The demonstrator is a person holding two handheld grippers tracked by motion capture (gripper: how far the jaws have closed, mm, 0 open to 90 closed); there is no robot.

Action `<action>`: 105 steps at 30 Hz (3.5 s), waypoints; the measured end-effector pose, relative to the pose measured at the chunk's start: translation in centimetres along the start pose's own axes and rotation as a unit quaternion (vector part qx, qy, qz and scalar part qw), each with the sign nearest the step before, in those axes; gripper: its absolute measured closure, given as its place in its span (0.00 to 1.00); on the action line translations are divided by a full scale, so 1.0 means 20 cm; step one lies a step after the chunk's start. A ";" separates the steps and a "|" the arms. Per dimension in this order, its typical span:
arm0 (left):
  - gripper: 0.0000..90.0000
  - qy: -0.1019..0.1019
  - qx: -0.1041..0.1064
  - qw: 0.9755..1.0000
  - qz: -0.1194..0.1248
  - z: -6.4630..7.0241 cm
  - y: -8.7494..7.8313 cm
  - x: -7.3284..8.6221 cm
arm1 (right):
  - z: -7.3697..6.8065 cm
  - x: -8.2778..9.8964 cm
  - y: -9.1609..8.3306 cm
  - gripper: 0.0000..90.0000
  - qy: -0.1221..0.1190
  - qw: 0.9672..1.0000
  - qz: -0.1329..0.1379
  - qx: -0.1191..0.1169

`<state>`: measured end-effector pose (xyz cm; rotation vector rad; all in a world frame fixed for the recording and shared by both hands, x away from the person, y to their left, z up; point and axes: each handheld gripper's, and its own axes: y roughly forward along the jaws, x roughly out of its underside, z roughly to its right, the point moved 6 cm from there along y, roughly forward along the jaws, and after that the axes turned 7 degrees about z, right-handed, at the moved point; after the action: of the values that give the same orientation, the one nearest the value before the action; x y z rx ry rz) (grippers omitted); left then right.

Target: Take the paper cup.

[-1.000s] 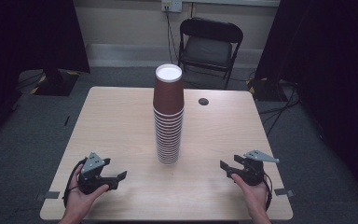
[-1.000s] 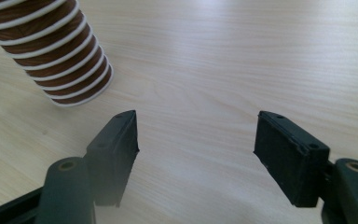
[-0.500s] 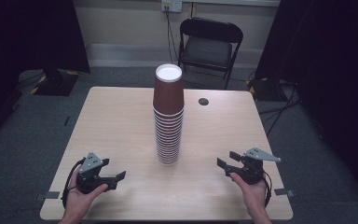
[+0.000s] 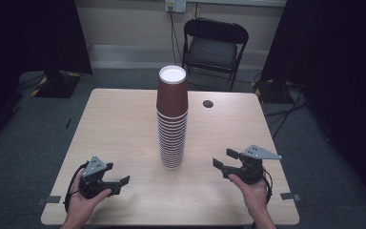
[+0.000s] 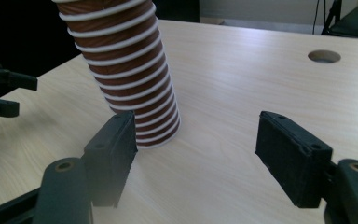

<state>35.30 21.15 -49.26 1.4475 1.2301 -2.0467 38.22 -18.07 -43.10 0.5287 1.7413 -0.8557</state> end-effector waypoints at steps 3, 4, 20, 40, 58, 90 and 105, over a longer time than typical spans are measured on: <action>0.18 -0.009 0.002 1.000 -0.002 0.00 0.01 0.00 | -0.02 -0.04 0.01 0.33 -0.010 1.000 0.007 -0.006; 0.18 -0.007 -0.001 1.000 -0.002 -0.01 0.01 0.00 | -0.02 -0.04 0.01 0.33 -0.010 1.000 0.007 -0.006; 0.17 0.004 -0.003 1.000 0.016 -0.02 -0.02 -0.02 | -0.12 -0.26 0.06 0.19 -0.017 0.998 0.034 -0.052; 0.17 0.006 -0.007 1.000 0.007 -0.02 -0.01 0.00 | -0.31 -0.63 0.16 0.15 -0.058 0.990 0.076 -0.102; 0.18 0.011 0.000 1.000 0.013 -0.02 -0.01 0.00 | -0.45 -0.95 0.36 0.15 -0.087 0.982 0.100 -0.135; 0.18 0.008 -0.003 1.000 0.014 -0.03 -0.02 -0.01 | -0.46 -0.93 0.61 0.09 -0.081 0.986 0.050 -0.133; 0.19 0.001 -0.007 1.000 0.019 -0.04 -0.03 -0.01 | -0.46 -0.93 0.61 0.11 -0.088 0.986 0.059 -0.129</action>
<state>35.49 22.12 -48.95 1.4568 1.2065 -2.0092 47.18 -2.04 -27.44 0.3678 1.6101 -0.5659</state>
